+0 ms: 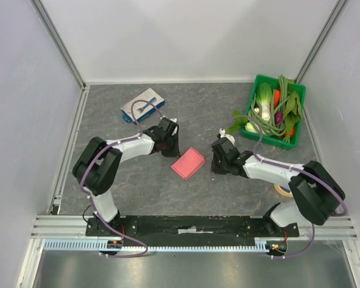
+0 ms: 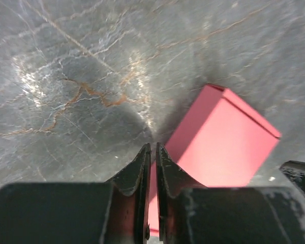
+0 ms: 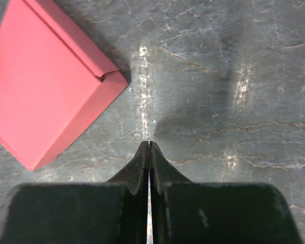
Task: Fold the paper box
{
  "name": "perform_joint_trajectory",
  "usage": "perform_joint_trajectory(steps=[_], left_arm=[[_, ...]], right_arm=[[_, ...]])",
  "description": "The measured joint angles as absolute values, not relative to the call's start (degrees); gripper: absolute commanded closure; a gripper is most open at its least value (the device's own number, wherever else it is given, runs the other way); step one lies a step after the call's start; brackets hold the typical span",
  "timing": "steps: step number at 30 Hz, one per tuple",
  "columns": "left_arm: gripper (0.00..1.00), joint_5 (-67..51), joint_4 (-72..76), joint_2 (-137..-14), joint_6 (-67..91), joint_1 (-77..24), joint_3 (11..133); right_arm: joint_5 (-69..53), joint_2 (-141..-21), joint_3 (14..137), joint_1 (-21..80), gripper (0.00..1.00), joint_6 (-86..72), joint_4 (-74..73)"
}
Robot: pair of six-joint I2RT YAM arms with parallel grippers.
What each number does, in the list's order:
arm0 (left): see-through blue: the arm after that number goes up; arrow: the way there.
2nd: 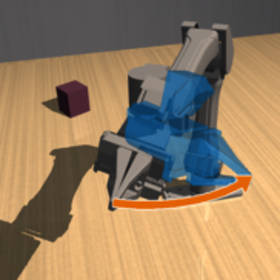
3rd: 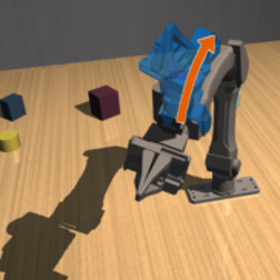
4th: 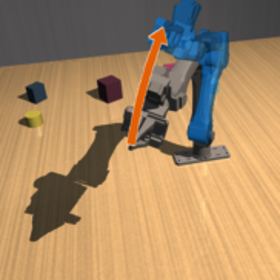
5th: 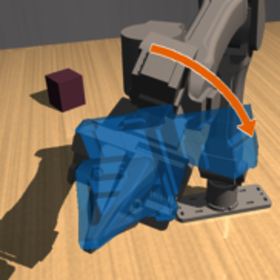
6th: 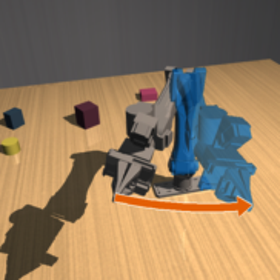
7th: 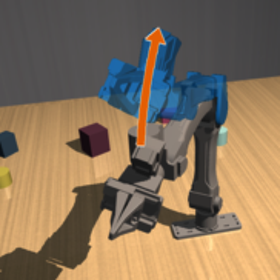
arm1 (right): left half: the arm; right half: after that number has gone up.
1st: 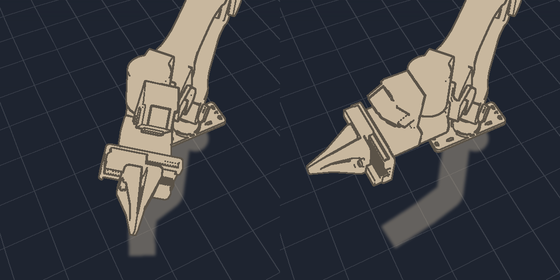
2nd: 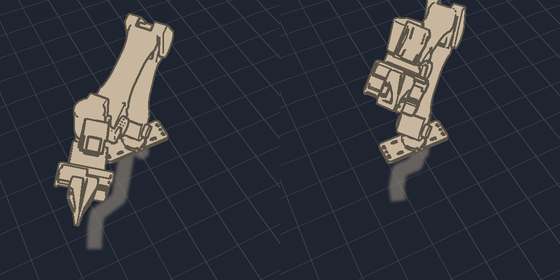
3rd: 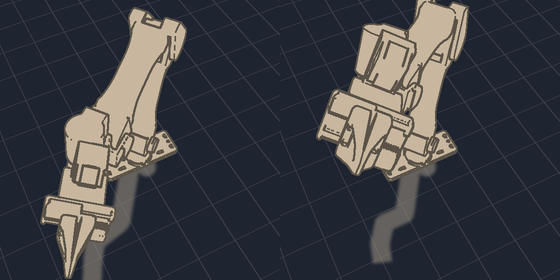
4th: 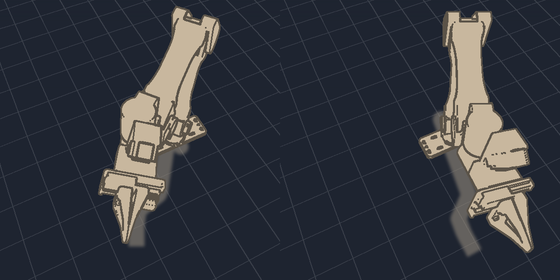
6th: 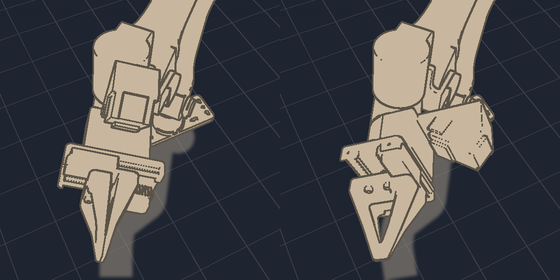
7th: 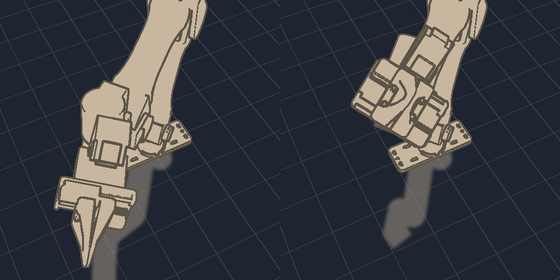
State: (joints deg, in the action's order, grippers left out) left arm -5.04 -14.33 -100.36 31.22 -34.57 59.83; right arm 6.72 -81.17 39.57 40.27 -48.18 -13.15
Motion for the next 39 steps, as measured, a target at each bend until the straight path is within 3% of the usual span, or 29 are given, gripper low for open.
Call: perform_joint_trajectory(steps=[14,29,32,39], left_arm=[[0.98,-5.54,-12.36,-105.56,30.72,-37.63,61.89],[0.98,-6.17,-13.17,-106.59,28.97,-38.0,63.11],[0.98,-5.45,-14.06,-106.63,28.36,-38.06,63.66],[0.86,-2.09,-14.22,-105.14,28.01,-39.86,62.54]], right_arm=[[9.87,-92.9,46.44,40.21,1.0,-55.24,-9.76],[16.58,-95.72,38.87,40.77,1.0,-50.76,16.23],[17.45,-95.5,38.06,40.84,1.0,-50.92,17.32],[17.47,-93.45,40.58,40.12,1.0,-47.81,7.53]])
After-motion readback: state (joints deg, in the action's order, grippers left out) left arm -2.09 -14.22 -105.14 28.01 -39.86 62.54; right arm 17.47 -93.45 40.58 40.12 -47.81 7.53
